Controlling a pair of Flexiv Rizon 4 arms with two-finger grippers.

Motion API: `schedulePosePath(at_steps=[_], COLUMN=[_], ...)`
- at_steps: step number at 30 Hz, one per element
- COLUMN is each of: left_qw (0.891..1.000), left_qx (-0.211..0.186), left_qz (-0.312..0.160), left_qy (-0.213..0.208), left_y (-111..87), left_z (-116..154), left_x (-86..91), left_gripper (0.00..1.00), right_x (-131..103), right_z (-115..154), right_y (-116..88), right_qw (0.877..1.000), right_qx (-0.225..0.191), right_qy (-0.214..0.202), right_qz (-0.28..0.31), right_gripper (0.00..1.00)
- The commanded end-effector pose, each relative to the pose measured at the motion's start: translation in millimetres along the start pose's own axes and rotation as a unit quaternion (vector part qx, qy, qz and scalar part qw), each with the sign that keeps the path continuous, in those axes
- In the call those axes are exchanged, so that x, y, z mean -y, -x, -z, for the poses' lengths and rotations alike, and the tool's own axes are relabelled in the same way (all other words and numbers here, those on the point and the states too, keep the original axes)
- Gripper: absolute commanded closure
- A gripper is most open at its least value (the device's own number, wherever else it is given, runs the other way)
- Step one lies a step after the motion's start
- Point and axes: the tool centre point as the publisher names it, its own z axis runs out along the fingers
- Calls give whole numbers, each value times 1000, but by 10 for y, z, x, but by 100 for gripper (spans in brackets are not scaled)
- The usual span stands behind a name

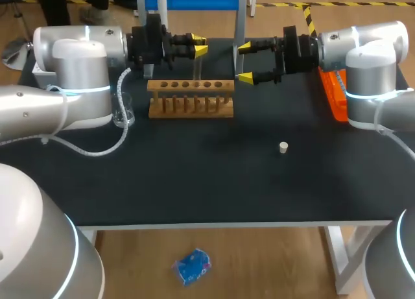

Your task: Invert the test tube, pick up the pipette, mount the tip to pipette, aspirate from beaker and dispense into the tube, eject the tip, return the pipette, and cap with the stopper.

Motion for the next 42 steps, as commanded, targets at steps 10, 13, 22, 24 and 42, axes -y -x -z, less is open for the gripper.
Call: schedulePosePath(at_steps=[10,13,22,24,42], left_qw=[1000,1000,1000,1000,1000], left_qx=[7,5,5,6,14], left_qz=[-15,-13,-9,-10,-21], left_qy=[-11,-6,-6,-7,-18], left_y=[-5,-21,-23,-19,-14], left_z=[-16,-12,6,14,73], left_x=[-40,-67,-143,-156,-294], left_gripper=[100,100,100,100,100], right_x=[7,7,7,7,7], right_z=[1,1,1,1,1], right_y=[5,5,5,5,5], right_qw=[1000,1000,1000,1000,1000], right_qx=[-1,-1,-1,-1,-1], right_qy=[0,0,0,0,0], right_qz=[0,0,0,0,0], right_gripper=[0,0,0,0,0])
